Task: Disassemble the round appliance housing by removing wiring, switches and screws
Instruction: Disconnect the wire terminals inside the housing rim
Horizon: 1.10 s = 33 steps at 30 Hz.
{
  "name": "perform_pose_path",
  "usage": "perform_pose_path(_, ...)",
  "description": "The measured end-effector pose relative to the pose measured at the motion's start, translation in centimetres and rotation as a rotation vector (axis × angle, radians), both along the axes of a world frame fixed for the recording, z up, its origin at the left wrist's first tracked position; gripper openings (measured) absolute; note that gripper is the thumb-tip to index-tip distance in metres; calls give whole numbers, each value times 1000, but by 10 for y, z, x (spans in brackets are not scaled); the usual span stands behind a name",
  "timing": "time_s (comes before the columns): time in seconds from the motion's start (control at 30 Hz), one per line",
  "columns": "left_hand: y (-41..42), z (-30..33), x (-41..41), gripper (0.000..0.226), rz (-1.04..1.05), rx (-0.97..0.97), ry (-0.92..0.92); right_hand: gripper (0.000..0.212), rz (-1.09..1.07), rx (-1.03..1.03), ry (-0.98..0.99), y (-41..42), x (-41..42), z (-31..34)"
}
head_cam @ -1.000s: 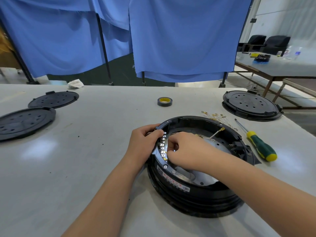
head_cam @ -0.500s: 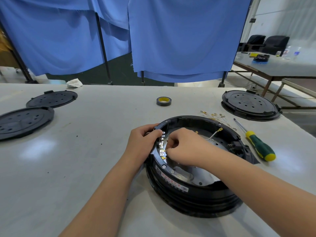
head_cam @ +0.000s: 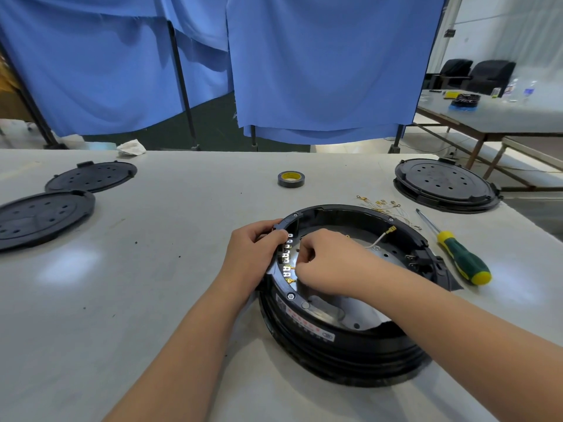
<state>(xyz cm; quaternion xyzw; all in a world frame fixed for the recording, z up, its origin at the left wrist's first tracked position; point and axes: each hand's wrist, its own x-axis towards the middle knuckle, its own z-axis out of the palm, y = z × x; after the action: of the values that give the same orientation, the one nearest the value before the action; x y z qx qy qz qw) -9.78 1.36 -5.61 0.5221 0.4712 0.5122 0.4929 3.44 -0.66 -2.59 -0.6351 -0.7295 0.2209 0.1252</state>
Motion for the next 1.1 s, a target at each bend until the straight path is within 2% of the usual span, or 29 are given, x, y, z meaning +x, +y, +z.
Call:
perform_pose_path(0.2,0,0,0,37,-3,-3,-3,7,16,-6,30,-2,0,1)
perform_pose_path(0.4,0,-1,0,28,-1,3,17,12,41,57,146,-4,9,1)
perform_pose_path(0.67,-1,0,1,31,-1,11,-3,8,73,132,95,-4,2,-1)
perform_pose_path(0.83,0,-1,0,36,2,17,0,14,56,111,60,-2,-1,0)
perform_pose_path(1.1,3,-3,0,23,12,11,17,14,48,200,-98,-8,-10,0)
